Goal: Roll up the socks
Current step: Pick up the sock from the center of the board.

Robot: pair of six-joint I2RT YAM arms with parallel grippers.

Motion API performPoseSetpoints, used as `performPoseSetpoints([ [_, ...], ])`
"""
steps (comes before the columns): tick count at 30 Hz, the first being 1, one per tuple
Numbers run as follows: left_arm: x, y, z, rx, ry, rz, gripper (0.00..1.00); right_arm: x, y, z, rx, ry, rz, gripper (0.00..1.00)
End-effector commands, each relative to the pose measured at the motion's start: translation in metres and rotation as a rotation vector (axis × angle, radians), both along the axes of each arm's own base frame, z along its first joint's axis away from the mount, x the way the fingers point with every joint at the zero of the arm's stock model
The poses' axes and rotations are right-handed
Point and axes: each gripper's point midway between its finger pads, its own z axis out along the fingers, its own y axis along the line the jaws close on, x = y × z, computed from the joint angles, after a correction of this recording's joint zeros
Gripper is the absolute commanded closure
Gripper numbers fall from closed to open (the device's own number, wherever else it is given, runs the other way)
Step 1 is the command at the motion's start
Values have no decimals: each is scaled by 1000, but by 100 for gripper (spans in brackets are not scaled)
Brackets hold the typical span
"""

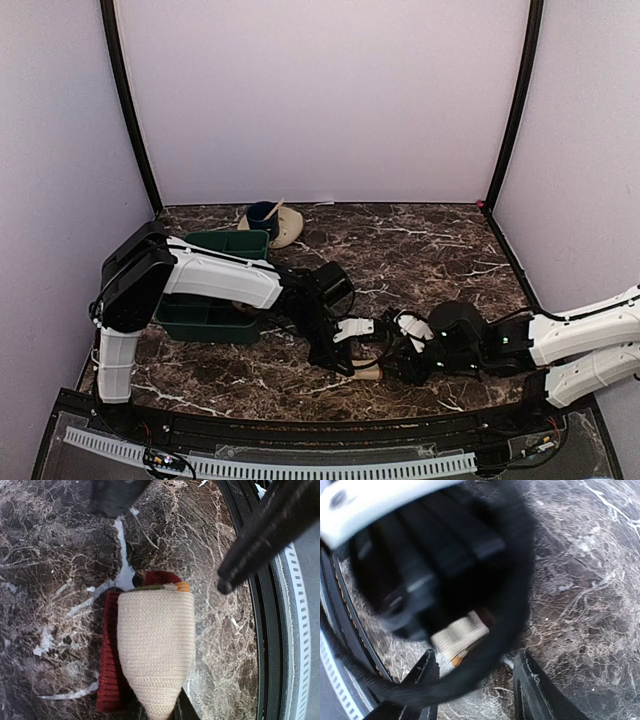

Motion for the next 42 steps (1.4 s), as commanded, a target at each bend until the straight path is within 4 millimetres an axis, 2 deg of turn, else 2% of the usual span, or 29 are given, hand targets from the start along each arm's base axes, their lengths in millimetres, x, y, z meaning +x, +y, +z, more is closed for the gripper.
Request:
performPoseSetpoints([
  [1, -25, 38, -38, 179, 126, 14, 100, -1, 9, 8, -37, -100, 36, 53],
  [14, -27, 41, -41, 184, 138, 13, 100, -24, 36, -2, -174, -239, 198, 53],
  [21, -28, 42, -45, 192, 145, 10, 100, -26, 44, 1, -213, -312, 242, 52],
  [42, -27, 42, -47, 197, 139, 5, 100, -25, 58, -21, -324, -362, 335, 49],
])
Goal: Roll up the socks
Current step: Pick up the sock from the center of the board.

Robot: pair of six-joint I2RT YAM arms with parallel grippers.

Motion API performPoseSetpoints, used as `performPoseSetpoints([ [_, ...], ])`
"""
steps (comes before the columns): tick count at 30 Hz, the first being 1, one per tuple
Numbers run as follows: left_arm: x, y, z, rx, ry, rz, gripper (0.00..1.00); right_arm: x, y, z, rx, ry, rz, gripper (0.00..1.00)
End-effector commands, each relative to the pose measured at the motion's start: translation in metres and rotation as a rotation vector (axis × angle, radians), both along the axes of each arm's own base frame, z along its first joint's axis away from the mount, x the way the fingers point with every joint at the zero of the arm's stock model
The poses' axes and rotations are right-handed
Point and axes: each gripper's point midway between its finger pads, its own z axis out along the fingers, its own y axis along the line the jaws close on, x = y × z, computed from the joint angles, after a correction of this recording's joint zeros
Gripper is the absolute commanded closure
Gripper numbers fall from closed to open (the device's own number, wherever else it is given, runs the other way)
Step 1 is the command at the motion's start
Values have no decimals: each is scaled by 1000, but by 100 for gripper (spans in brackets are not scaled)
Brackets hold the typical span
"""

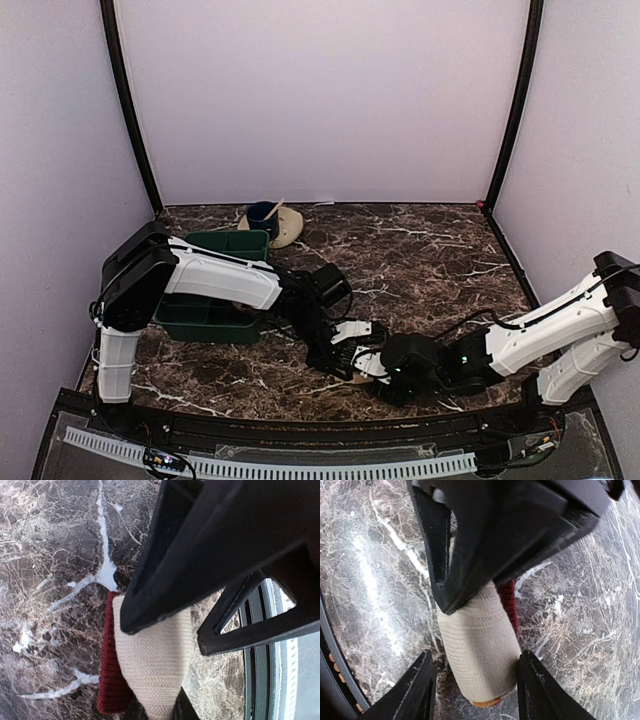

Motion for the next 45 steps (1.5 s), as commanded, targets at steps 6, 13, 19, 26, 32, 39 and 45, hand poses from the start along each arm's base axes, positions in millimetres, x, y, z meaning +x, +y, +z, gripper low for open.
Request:
performPoseSetpoints([
  [6, -19, 38, -45, 206, 66, -1, 100, 2, 20, 4, 14, -44, 42, 49],
  [13, -18, 39, -45, 208, 62, -1, 100, 3, 19, -10, -23, -5, 43, 55],
  [19, -18, 39, -46, 212, 62, 2, 100, 4, 18, -17, -31, 34, 46, 69],
  [26, -15, 40, -49, 228, 49, 17, 100, 3, 19, -18, -29, 59, 49, 89],
  [32, -9, 45, -58, 271, 23, 47, 82, 3, 19, -15, -12, 71, 37, 97],
  [39, 4, 51, -62, 297, 5, 93, 68, 3, 19, -11, 9, 89, 31, 100],
  [45, 18, 59, -61, 314, 32, 158, 62, 2, 17, -10, 14, 98, 27, 100],
])
